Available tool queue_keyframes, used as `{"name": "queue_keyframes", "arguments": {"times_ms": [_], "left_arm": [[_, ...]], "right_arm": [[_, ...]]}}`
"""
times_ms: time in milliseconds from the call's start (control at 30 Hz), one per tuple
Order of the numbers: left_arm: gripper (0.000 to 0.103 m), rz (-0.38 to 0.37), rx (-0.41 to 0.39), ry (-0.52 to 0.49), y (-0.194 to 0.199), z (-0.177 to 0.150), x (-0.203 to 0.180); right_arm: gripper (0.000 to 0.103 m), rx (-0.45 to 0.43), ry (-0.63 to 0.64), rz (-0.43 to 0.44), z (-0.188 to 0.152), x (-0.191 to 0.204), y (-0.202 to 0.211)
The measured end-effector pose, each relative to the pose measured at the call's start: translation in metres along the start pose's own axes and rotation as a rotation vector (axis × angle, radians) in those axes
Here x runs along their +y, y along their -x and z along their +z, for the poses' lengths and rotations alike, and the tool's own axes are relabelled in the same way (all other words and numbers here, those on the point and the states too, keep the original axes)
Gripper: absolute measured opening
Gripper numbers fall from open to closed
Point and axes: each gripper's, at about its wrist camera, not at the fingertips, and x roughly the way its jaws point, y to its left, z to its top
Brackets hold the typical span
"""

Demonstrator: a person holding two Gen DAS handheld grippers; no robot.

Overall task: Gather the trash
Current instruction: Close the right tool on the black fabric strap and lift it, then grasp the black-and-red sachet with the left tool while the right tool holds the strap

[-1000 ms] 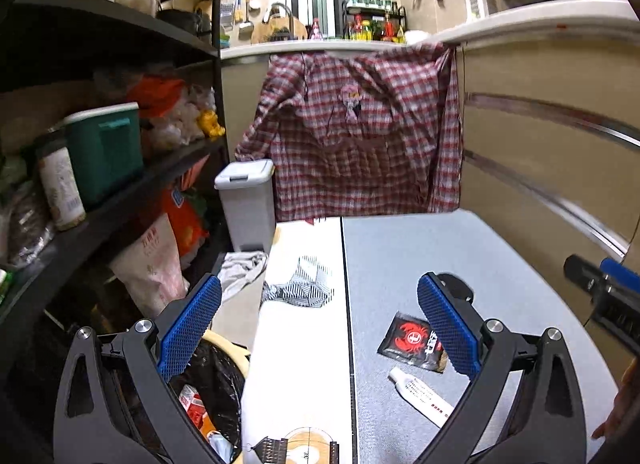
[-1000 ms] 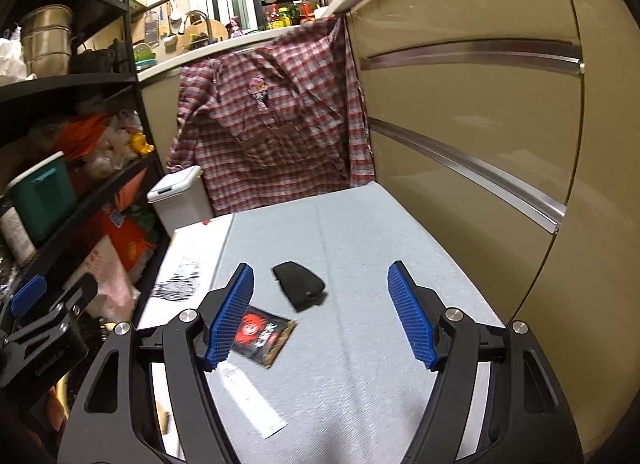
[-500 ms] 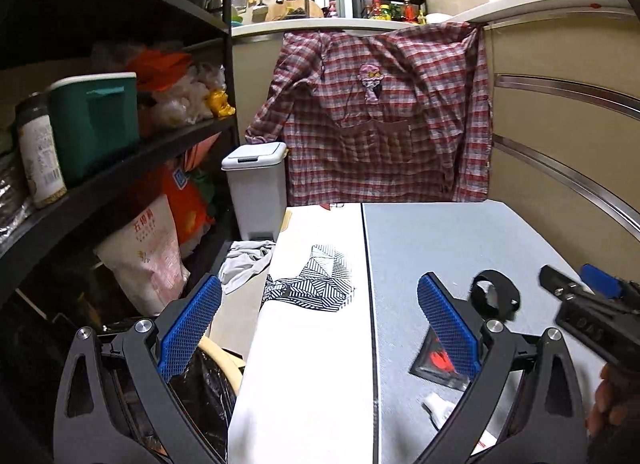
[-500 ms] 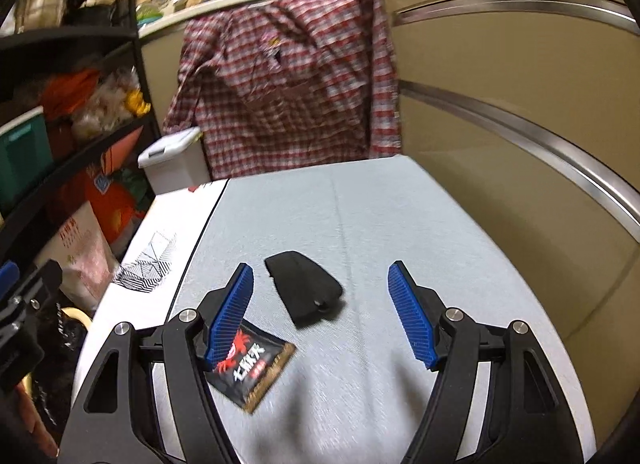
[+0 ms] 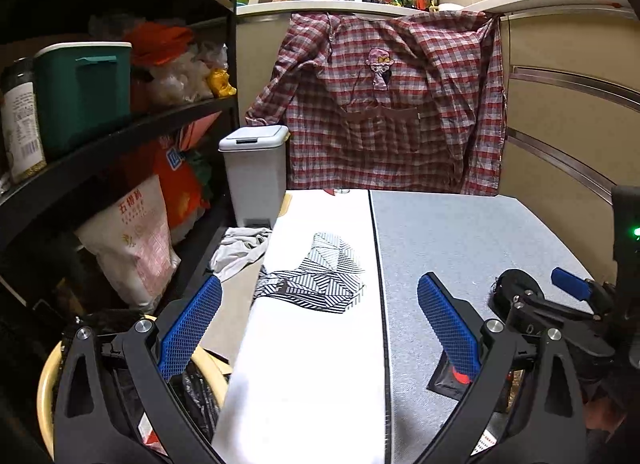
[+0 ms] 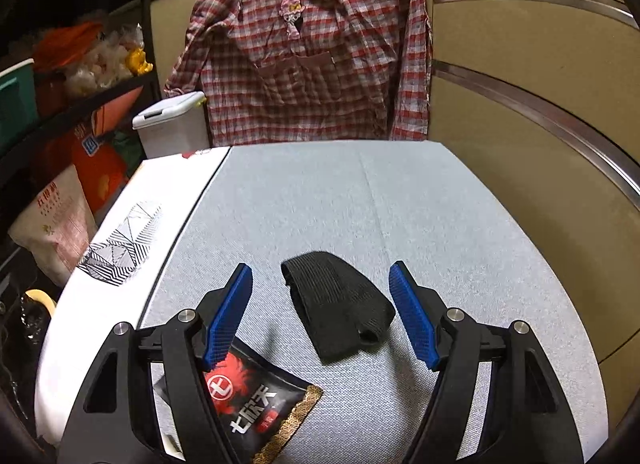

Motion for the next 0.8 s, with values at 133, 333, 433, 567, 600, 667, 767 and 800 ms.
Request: {"name": "queue_keyframes", "arguments": {"times_ms": [133, 333, 433, 567, 600, 667, 767, 800], "left_arm": [[0.095, -0.015, 0.002, -0.007, -0.003, -0.001, -0.007], [0.095, -0.046, 0.009, -0.017, -0.004, -0.005, -0.019], [0.095, -0.069, 0.022, -0.018, -0.007, -0.007, -0.025], [0.095, -0.101, 0.037, -0.029, -0.009, -0.011, -0.034], [0.095, -0.118, 0.045, -0.032, -0.010, -0.012, -0.038], [0.095, -0.157, 0.071, -0.044, -0.013, -0.015, -0.046], [0.095, -0.190, 0.080, -0.077, -0.013, -0.022, -0.060], [0.095, -0.200, 0.088, -0.087, -0.014, -0.024, -0.065]], "right_arm": [[0.010, 0.022, 0.001, 0.022, -0.001, -0.006, -0.002], [0.001, -0.071, 0.003, -0.022, 0.006, -0.022, 0.019], [0.001, -0.101, -0.047, -0.052, 0.011, -0.042, 0.030], [0.001, -0.122, -0.108, -0.097, 0.018, -0.073, 0.041], [0.001, -0.121, -0.130, -0.112, 0.018, -0.082, 0.043], [0.001, -0.115, -0.158, -0.126, 0.017, -0.095, 0.044], [0.001, -0.108, -0.171, -0.140, 0.016, -0.103, 0.044], [0.001, -0.105, -0.171, -0.142, 0.015, -0.105, 0.043]]}}
